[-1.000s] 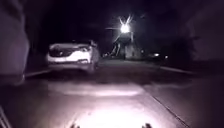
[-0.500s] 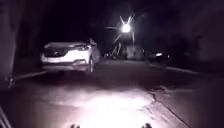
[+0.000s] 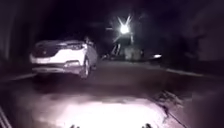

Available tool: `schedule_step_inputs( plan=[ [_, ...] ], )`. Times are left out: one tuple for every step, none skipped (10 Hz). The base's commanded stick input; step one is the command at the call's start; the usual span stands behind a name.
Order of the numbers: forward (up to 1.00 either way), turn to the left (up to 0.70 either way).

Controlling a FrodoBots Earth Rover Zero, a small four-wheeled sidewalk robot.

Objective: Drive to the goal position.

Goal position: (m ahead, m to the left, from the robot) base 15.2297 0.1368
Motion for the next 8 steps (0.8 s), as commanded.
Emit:
schedule_step_inputs(
  plan=[
    [0.85, 0.0],
    [0.85, 0.0],
    [0.85, 0.0],
    [0.85, 0.0],
    [0.85, 0.0],
    [0.85, -0.16],
    [0.85, -0.34],
    [0.85, -0.26]
  ],
)
